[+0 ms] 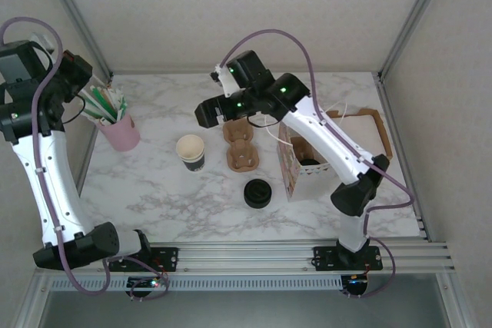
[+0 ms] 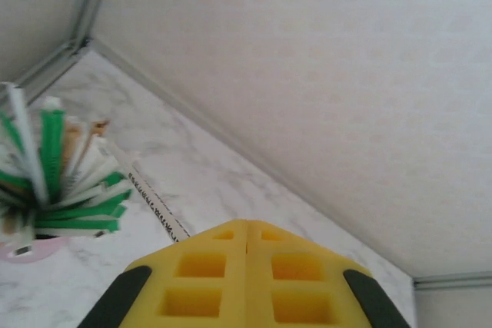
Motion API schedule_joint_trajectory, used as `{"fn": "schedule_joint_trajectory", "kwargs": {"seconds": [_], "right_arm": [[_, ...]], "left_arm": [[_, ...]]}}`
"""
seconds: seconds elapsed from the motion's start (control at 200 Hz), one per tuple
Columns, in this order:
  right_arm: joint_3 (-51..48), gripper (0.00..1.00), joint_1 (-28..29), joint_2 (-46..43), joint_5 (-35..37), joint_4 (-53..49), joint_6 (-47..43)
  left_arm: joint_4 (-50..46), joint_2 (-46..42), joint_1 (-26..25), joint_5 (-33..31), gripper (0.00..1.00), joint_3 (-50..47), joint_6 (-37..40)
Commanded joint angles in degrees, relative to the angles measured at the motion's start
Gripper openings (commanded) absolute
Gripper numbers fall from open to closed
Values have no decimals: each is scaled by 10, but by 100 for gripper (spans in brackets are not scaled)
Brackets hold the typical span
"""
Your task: Pack the takeout coffee
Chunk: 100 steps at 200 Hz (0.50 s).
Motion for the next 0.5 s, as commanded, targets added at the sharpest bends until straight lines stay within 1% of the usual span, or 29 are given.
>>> {"fn": "schedule_joint_trajectory", "kwargs": {"seconds": [0.0, 0.07, 0.13, 0.23, 0.275, 0.385, 0.496], "right_arm": [[-19, 99, -3, -55, 33, 34, -7], [-33, 99, -3, -84, 51, 47, -10], [-44, 99, -3, -108, 71, 57, -12], [-53, 99, -3, -143, 116, 61, -20], [-54, 99, -3, -157, 138, 57, -24], [-38, 99, -5, -180, 194, 28, -35], [-14, 99, -11, -193, 233, -16, -43]], "left_arm": [[57, -23, -1, 80, 0, 19, -50], [79, -28, -7, 105, 0, 19, -69], [98, -31, -19, 114, 0, 18, -84], [132, -30, -59, 119, 0, 14, -105], [144, -25, -86, 116, 0, 14, -111], [165, -1, -177, 89, 0, 24, -118], [169, 35, -264, 62, 0, 52, -114]]}}
